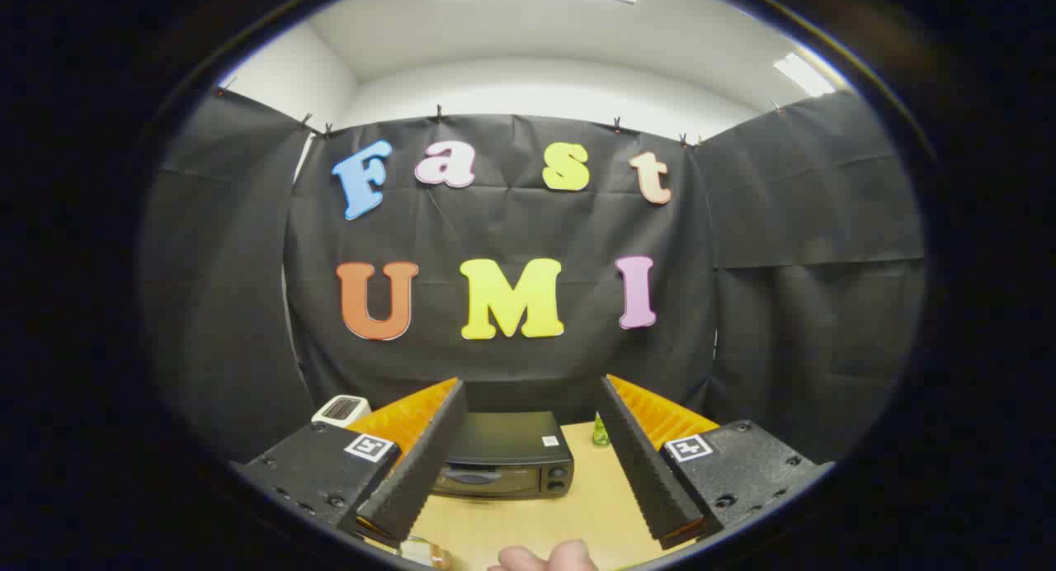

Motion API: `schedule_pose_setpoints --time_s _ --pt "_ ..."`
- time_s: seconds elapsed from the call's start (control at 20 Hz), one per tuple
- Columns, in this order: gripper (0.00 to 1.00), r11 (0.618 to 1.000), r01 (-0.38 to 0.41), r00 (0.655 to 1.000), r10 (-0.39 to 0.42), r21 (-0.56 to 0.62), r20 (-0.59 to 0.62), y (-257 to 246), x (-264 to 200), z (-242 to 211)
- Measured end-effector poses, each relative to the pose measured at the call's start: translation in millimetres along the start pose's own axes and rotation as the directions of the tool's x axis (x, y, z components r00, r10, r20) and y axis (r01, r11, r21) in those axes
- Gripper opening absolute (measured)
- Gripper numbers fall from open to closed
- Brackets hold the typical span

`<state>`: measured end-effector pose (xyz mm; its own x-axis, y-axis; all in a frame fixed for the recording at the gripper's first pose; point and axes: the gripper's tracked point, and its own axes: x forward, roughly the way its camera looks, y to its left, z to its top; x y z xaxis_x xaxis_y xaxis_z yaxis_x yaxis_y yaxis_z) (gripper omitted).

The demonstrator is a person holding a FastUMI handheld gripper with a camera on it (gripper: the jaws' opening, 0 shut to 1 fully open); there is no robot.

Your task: Open the toaster oven, put the food inside, and close the toaster oven door.

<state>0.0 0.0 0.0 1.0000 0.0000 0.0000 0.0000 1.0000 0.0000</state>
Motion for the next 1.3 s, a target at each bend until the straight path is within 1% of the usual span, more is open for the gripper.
schedule_pose_setpoints --time_s 0.15,0.9,1.3 --pt "1.0 1.0 0.011 1.0 -0.011 -0.001 0.005 -4 0 3" --pt "1.0 1.0 -0.002 1.0 0.002 0.026 -0.007 -7 2 0" --pt "1.0 0.998 -0.028 0.999 0.03 0.053 -0.044 2 13 -20"
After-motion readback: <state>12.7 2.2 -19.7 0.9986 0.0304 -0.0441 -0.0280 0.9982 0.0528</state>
